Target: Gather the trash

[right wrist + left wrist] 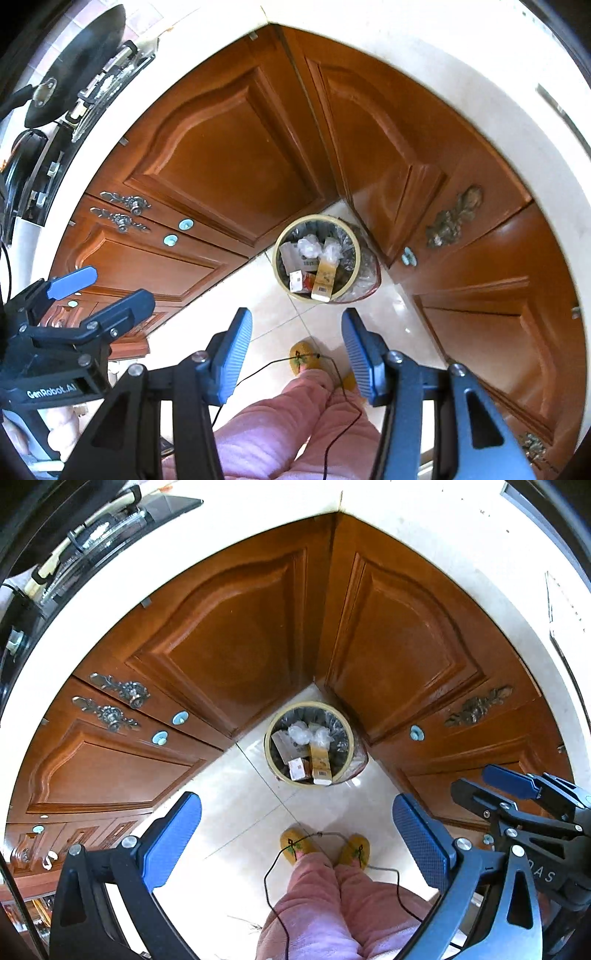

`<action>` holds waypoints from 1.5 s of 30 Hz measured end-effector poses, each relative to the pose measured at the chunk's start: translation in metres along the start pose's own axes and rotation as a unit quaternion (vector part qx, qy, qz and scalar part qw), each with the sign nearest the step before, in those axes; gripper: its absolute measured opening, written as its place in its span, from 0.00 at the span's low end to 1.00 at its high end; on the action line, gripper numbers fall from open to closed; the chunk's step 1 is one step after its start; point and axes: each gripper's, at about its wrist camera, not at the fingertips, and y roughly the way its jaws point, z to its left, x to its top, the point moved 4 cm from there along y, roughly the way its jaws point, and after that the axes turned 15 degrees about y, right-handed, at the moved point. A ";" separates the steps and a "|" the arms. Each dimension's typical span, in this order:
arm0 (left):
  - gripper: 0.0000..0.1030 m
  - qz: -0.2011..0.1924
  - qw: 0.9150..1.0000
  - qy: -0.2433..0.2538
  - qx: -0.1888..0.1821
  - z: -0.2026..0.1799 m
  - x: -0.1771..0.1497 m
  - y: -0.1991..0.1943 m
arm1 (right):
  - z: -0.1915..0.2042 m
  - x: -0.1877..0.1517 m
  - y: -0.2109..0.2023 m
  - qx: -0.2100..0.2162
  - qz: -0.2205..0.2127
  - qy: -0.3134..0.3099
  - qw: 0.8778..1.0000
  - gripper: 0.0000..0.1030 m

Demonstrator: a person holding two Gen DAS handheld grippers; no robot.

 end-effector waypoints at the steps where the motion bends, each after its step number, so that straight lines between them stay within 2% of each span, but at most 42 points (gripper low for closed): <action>1: 0.99 0.000 1.000 -0.001 0.003 -0.001 0.001 -0.002 | 0.001 0.001 -0.002 -0.001 -0.003 -0.003 1.000 0.49; 9: 0.99 -0.019 0.999 -0.025 0.028 -0.005 0.002 -0.011 | 0.004 0.001 -0.015 -0.011 -0.033 -0.016 0.999 0.50; 13: 0.99 -0.035 0.998 -0.042 0.034 -0.001 0.000 -0.021 | 0.012 0.002 -0.031 -0.012 -0.066 -0.031 0.997 0.50; 21: 0.99 -0.095 0.992 -0.064 0.059 0.005 0.005 -0.066 | 0.029 0.006 -0.084 0.002 -0.145 -0.049 0.988 0.50; 27: 0.99 -0.132 0.987 -0.049 0.077 0.001 0.007 -0.107 | 0.040 0.006 -0.129 0.022 -0.185 -0.048 0.981 0.50; 31: 0.99 -0.152 0.985 -0.041 0.070 0.000 0.008 -0.133 | 0.048 0.004 -0.159 0.031 -0.210 -0.042 0.976 0.50; 38: 0.99 -0.178 0.982 0.011 0.059 -0.005 0.008 -0.172 | 0.055 -0.016 -0.198 0.011 -0.259 0.006 0.966 0.55; 45: 0.99 -0.207 0.975 0.062 0.049 -0.002 -0.005 -0.198 | 0.064 -0.052 -0.220 -0.015 -0.303 0.054 0.951 0.61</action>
